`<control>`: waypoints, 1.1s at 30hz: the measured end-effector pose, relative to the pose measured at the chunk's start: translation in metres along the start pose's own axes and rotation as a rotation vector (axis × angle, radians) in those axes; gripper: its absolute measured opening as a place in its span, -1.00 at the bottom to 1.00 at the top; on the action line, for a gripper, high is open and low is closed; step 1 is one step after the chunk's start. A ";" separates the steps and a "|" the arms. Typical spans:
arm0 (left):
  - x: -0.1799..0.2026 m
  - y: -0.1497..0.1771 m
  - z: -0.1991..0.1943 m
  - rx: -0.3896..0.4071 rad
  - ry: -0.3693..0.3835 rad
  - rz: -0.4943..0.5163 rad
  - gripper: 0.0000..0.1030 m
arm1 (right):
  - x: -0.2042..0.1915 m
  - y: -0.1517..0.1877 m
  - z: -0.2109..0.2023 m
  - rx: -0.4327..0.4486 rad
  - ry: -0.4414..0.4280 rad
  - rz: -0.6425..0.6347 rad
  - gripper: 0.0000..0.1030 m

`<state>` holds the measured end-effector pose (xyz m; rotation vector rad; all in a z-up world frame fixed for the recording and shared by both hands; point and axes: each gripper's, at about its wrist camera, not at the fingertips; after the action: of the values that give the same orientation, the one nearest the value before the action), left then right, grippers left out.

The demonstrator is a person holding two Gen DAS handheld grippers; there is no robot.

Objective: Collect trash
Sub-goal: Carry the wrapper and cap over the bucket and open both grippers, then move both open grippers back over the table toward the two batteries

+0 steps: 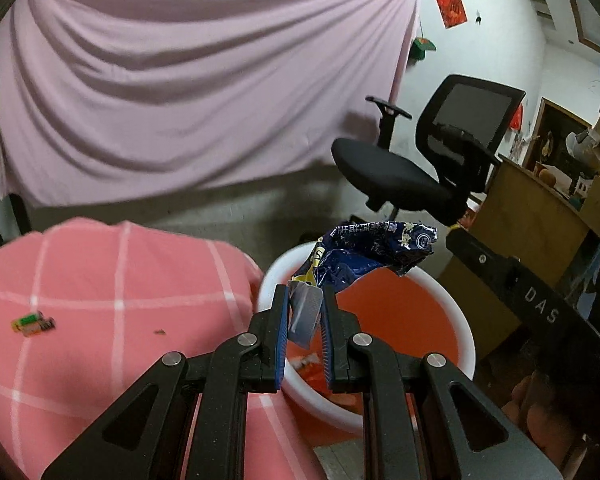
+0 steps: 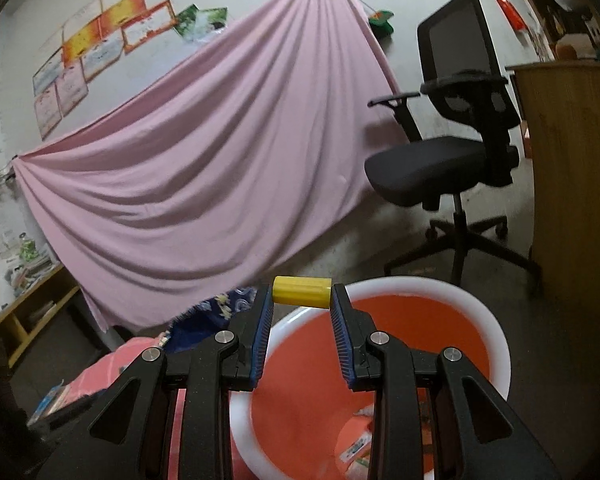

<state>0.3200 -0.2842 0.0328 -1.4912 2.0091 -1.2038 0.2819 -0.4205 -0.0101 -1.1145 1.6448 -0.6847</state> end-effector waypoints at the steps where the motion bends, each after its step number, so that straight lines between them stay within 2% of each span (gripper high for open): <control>1: 0.002 -0.002 0.005 -0.024 0.006 0.000 -0.76 | 0.001 0.000 0.000 0.001 0.000 0.005 -0.47; 4: 0.000 -0.006 0.014 -0.074 0.008 -0.006 -0.70 | 0.002 0.000 0.001 -0.004 0.004 0.010 -0.47; 8: -0.006 0.000 0.015 -0.099 0.022 -0.026 -0.40 | 0.003 0.000 0.003 -0.012 0.008 0.021 -0.42; 20: -0.029 0.007 -0.010 -0.022 -0.012 -0.059 -0.40 | -0.001 -0.002 0.004 -0.008 -0.003 0.006 -0.42; 29: -0.051 0.008 -0.042 0.060 -0.067 -0.065 -0.40 | -0.026 -0.001 0.001 0.016 -0.047 -0.042 -0.41; 33: -0.068 0.010 -0.063 0.101 -0.105 -0.067 -0.40 | -0.048 0.004 -0.005 0.039 -0.086 -0.065 -0.27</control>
<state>0.2948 -0.1954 0.0481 -1.5491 1.8169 -1.2086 0.2798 -0.3756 0.0081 -1.1578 1.5220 -0.6987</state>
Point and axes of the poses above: each gripper's, at about its wrist camera, not at the fingertips, and z roughly the way its jaws point, x to its right, y to its underside, and after that the axes turned 3 degrees about -y, right-handed
